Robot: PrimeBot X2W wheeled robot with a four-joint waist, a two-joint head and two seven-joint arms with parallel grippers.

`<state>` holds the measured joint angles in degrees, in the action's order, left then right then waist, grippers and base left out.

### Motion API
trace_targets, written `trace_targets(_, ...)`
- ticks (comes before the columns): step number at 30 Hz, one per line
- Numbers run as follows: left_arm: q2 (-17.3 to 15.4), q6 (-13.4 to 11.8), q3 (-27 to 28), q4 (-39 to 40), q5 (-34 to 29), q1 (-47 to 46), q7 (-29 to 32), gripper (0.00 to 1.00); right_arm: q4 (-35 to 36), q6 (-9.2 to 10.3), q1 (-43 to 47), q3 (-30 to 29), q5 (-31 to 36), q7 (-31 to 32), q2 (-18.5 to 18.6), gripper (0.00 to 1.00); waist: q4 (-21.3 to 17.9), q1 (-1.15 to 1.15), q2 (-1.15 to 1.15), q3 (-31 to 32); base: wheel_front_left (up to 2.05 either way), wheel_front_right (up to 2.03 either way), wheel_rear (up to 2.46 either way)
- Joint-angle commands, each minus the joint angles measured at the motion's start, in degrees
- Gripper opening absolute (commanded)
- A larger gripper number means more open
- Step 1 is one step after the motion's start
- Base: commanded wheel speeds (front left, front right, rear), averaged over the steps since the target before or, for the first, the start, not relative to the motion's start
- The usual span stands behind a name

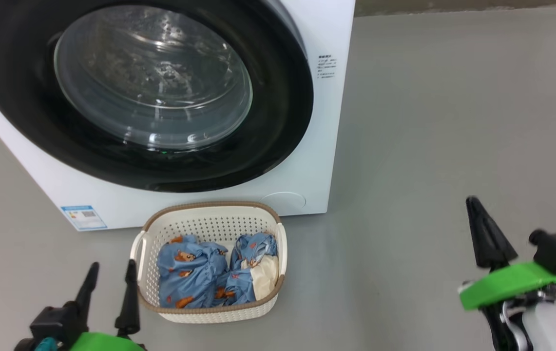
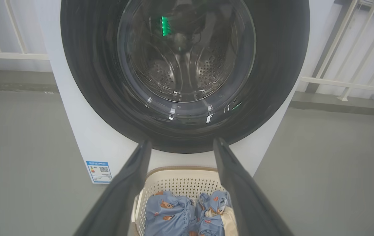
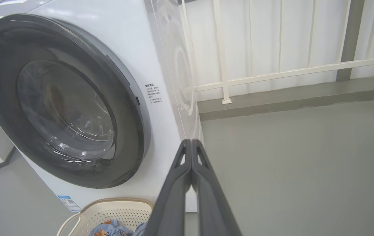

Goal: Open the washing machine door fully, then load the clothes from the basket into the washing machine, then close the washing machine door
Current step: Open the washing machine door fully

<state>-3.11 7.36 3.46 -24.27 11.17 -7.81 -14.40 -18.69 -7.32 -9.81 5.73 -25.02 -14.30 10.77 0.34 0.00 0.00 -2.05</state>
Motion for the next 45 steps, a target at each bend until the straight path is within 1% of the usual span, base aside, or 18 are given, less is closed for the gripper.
trace_targets(1, -0.74, 0.12, 1.27, 1.83, 0.31, -0.53, -0.6, 1.0, 1.08, -0.17, -3.06, 1.4, -1.66, -0.7, 0.37, 0.0, 0.52, 0.0, 0.0, -0.5, 0.0, 0.0, 0.0)
trace_targets(4, -0.39, 0.12, 0.14, 2.27, 0.74, -0.62, -0.6, 1.0, 0.61, -0.17, -5.84, 2.42, -6.51, -0.7, 0.29, 0.0, 1.46, 0.0, 0.0, -1.42, 0.0, 0.0, 0.0)
trace_targets(7, -0.16, 0.12, -0.97, 2.73, 1.21, -1.15, -0.6, 1.0, 0.39, -0.17, -9.23, 3.91, -13.02, -0.7, 0.46, 0.0, 2.55, 0.0, 0.0, -2.71, 0.0, 0.0, 0.0)
trace_targets(11, 0.03, 0.13, -2.36, 3.41, 1.59, -2.38, -0.6, 1.0, -0.62, -0.17, -14.46, 5.85, -24.7, -0.7, 1.19, 0.0, 4.24, 0.0, 0.0, -4.86, 0.0, 0.0, 0.0)
trace_targets(16, 0.16, 0.13, -4.09, 4.14, 2.0, -4.33, -0.6, 1.0, -1.06, -0.17, -22.07, 10.04, -39.14, 0.24, 4.41, 0.0, 6.48, 0.0, 0.0, -8.01, 0.0, 0.0, 0.0)
trace_targets(19, 0.2, 0.13, -5.16, 4.28, 2.27, -5.49, -0.6, 1.0, -1.14, -0.17, -26.5, 12.0, -45.31, 1.54, 6.83, 0.0, 7.78, 0.0, 0.0, -9.85, 0.0, 0.0, 0.0)
trace_targets(23, 0.22, 0.13, -6.81, 4.22, 3.63, -7.08, -0.6, 1.0, -1.51, -0.17, -31.56, 14.08, -51.85, 4.12, 9.86, 0.0, 9.39, 0.0, 0.0, -12.08, 0.0, 0.0, 0.0)
trace_targets(25, 0.22, 0.1, -7.56, 4.12, 4.05, -7.85, -0.6, 1.0, -2.48, -0.17, -33.74, 14.62, -54.24, 5.72, 11.33, 0.0, 10.13, 0.0, 0.0, -13.08, 0.0, 0.0, 0.0)
trace_targets(28, 0.23, -0.02, -8.54, 4.08, 4.62, -8.97, -0.6, 1.0, -3.15, -0.17, -36.87, 14.8, -58.45, 8.65, 12.59, 0.0, 11.13, 0.0, 0.0, -14.53, 0.0, 0.0, 0.0)
trace_targets(31, 0.23, -0.08, -9.25, 4.09, 5.11, -10.01, -0.6, 1.0, -3.69, -0.17, -39.53, 14.62, -61.92, 11.8, 13.38, 0.0, 11.98, 0.0, 0.0, -15.76, 0.0, 0.0, 0.0)
trace_targets(32, 0.23, -0.08, -9.25, 4.09, 5.11, -10.01, -0.6, 1.0, -3.69, -0.17, -39.53, 14.62, -61.92, 11.8, 13.38, 0.0, 11.98, 0.0, 0.0, -15.76, 0.0, 0.0, 0.0)
trace_targets(33, 0.23, -0.11, -9.47, 4.11, 5.27, -10.32, -0.6, 1.0, -3.91, -0.17, -40.28, 14.51, -62.89, 12.86, 13.61, 0.0, 12.26, 0.0, 0.0, -16.13, 0.0, 0.0, 0.0)
trace_targets(34, 0.23, -0.2, -9.96, 4.2, 5.57, -10.88, -0.6, 1.0, -4.07, -0.17, -41.7, 14.07, -65.05, 15.41, 13.88, 0.0, 12.78, 0.0, 0.0, -16.87, 0.0, 0.0, 0.0)
trace_targets(39, 0.23, -0.42, -11.31, 4.35, 6.25, -12.14, -0.6, 1.0, -4.92, -0.17, -44.92, 13.37, -68.67, 22.51, 14.51, 0.0, 13.88, 0.0, 0.0, -18.73, 0.0, 0.0, 0.0)
trace_targets(45, 0.23, -0.55, -12.82, 4.58, 6.97, -13.58, -0.6, 1.0, -6.35, -0.17, -48.95, 12.59, -70.47, 30.2, 15.0, 0.0, 14.98, 0.0, 0.0, -20.99, 0.0, 0.0, 0.0)
